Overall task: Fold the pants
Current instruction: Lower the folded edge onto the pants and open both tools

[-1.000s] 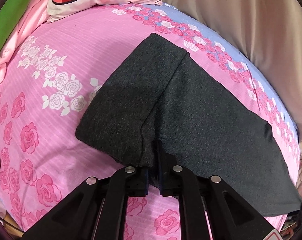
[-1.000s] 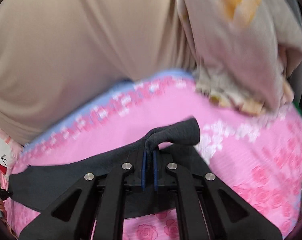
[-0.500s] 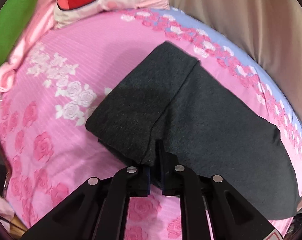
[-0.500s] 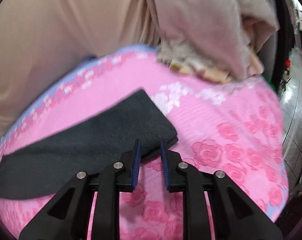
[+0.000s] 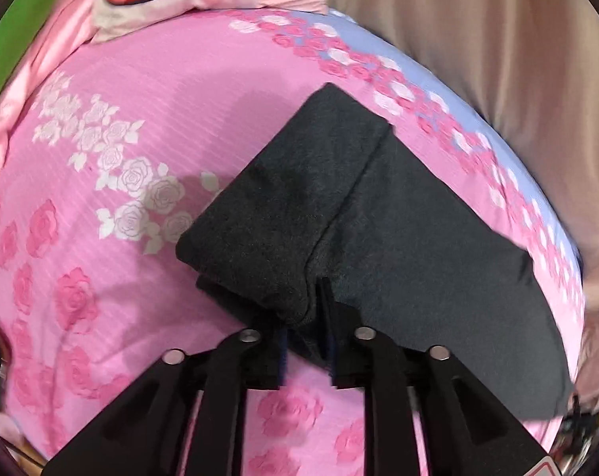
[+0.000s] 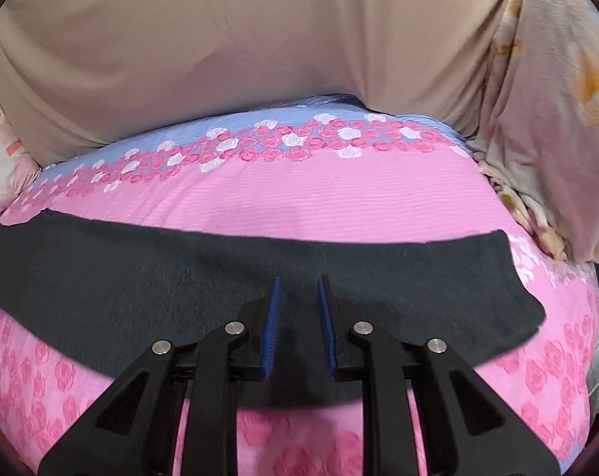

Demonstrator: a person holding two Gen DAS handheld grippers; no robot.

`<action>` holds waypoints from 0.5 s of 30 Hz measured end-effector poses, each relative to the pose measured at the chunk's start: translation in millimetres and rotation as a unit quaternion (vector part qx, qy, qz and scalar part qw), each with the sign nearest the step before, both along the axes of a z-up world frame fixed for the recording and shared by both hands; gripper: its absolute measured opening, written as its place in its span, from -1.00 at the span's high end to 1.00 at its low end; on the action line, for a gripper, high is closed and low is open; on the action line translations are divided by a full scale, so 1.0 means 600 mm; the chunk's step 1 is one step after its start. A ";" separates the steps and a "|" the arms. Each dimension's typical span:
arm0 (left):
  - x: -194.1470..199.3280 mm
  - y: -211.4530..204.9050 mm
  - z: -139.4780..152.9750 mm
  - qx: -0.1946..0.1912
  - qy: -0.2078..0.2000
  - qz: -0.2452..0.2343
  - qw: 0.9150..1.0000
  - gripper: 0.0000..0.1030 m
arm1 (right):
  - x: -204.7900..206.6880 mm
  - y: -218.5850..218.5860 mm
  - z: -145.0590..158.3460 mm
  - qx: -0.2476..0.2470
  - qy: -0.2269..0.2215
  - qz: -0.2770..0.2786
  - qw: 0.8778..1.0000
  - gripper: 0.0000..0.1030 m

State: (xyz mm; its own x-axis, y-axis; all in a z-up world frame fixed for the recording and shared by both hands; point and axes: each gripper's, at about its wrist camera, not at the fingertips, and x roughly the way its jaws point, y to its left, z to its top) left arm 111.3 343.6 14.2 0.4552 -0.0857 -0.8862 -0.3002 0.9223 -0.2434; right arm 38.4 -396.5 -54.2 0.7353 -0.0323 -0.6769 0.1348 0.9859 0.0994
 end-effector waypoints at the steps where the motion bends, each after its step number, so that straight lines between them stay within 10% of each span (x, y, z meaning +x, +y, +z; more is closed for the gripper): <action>1: -0.017 0.002 0.017 0.030 -0.006 0.002 1.000 0.27 | 0.005 -0.003 0.000 -0.003 0.001 -0.002 1.000 0.63; 4: -0.052 0.007 0.060 0.131 -0.026 0.037 0.990 0.04 | 0.021 0.005 -0.007 0.007 0.009 0.012 1.000 0.63; 8: -0.068 -0.035 0.099 0.153 -0.062 0.036 0.986 0.04 | 0.072 0.062 -0.036 -0.002 0.030 0.056 0.998 0.63; 15: -0.046 -0.286 0.052 0.250 -0.127 -0.040 0.959 -0.44 | 0.088 0.073 -0.015 0.001 0.005 0.015 1.000 0.66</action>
